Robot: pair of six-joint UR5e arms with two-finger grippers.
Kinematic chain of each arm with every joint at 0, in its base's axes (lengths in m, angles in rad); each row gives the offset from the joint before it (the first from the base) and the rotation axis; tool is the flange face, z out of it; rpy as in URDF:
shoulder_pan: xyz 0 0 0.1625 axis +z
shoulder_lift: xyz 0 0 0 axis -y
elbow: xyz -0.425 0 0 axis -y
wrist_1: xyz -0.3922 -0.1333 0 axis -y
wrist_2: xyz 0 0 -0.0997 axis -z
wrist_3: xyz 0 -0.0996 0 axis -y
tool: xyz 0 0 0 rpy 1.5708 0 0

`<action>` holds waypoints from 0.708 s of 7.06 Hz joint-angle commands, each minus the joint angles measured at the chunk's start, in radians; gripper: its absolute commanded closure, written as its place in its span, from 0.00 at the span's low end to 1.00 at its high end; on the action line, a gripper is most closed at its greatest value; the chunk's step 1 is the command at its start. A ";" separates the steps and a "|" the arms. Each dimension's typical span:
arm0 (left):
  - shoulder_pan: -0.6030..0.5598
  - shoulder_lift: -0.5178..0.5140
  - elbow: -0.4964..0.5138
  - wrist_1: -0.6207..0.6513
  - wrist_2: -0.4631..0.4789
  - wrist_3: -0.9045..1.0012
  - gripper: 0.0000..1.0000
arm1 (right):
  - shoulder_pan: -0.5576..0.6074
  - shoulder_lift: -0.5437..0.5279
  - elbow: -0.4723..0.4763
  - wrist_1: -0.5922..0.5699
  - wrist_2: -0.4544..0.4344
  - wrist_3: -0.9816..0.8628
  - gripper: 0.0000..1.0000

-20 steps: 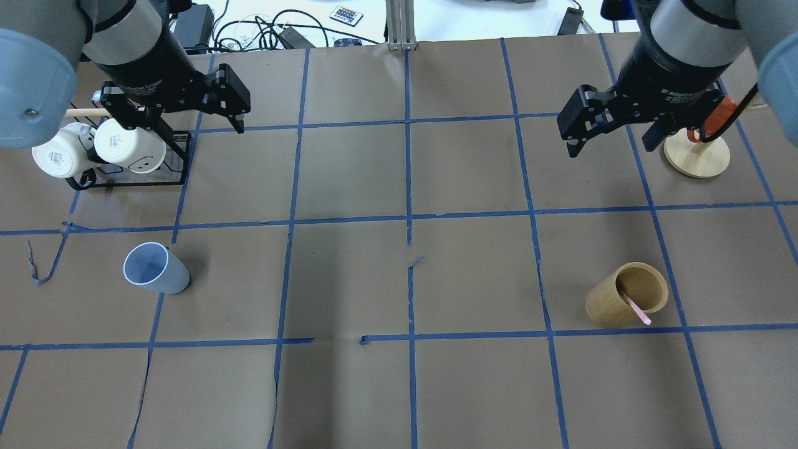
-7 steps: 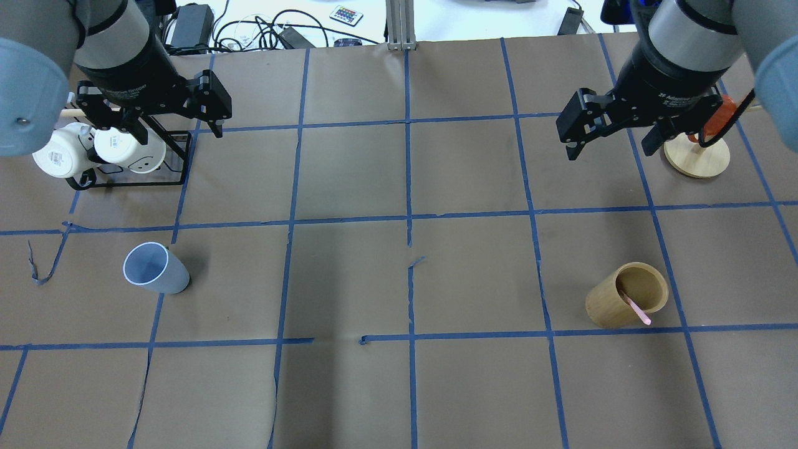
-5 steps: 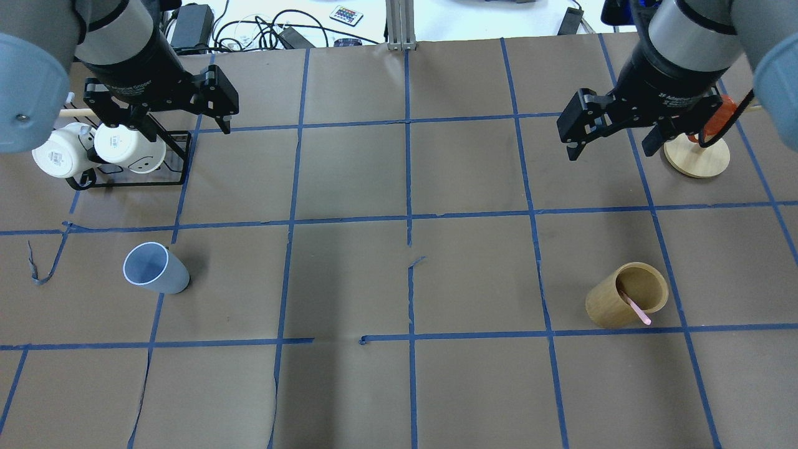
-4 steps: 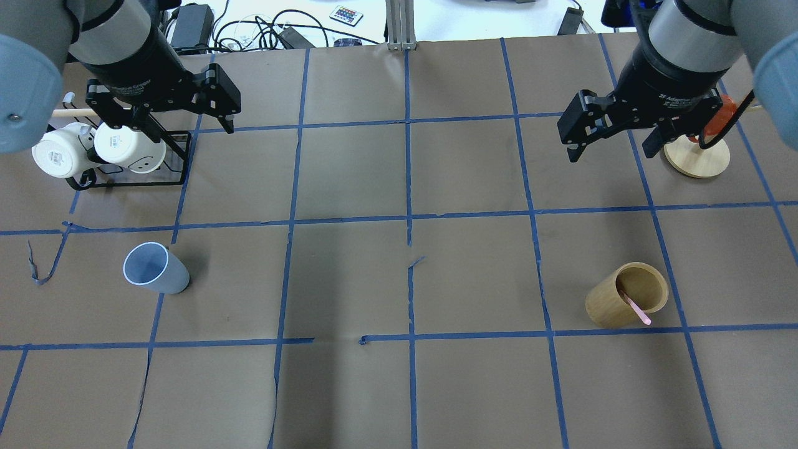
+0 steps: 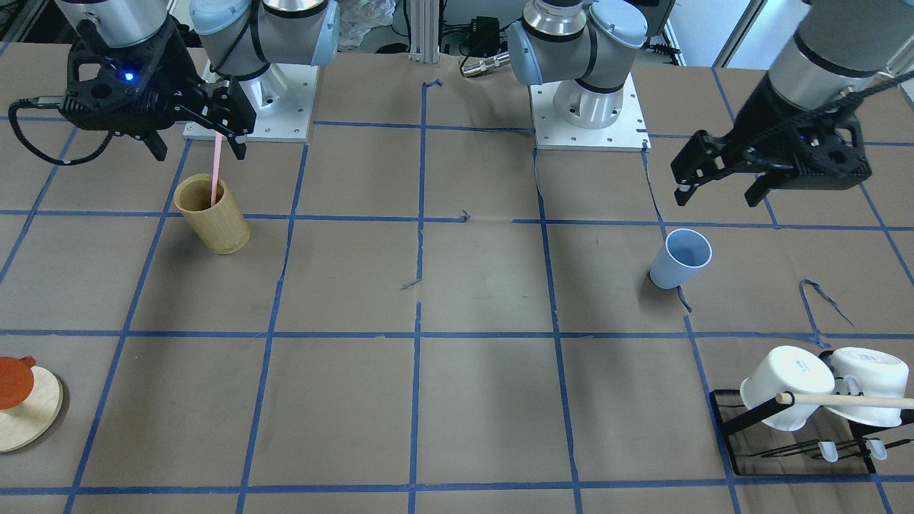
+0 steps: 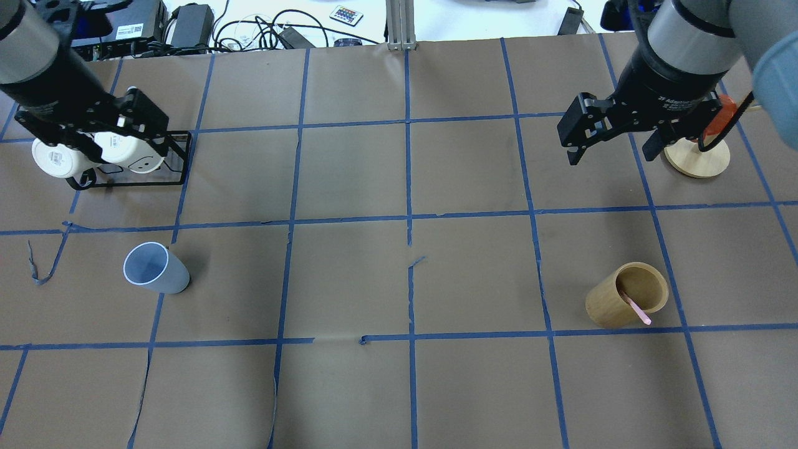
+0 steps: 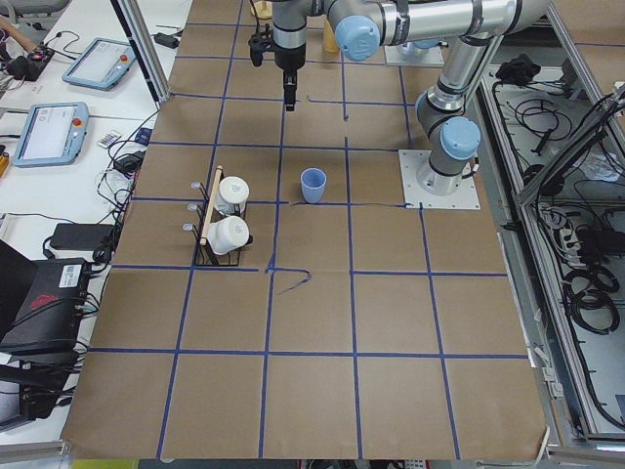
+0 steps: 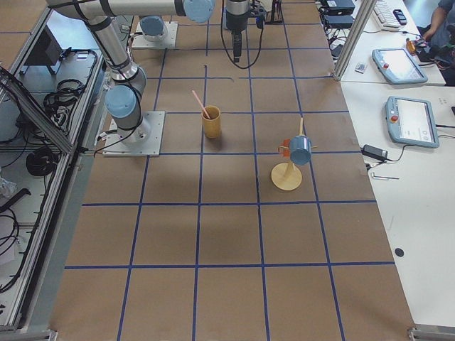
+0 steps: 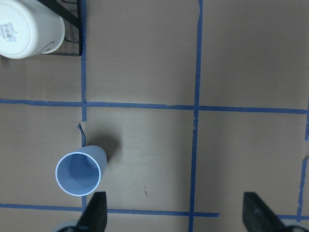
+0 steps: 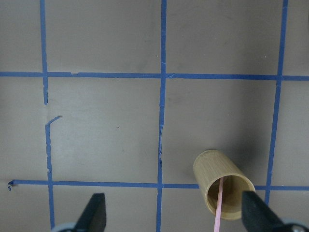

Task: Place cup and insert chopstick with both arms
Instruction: 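Lower the left gripper to the blue cup while the right descends to the bamboo cup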

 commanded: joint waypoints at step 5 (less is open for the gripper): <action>0.378 0.027 -0.526 0.594 -0.032 0.515 0.02 | -0.125 0.005 -0.001 0.153 0.001 0.059 0.00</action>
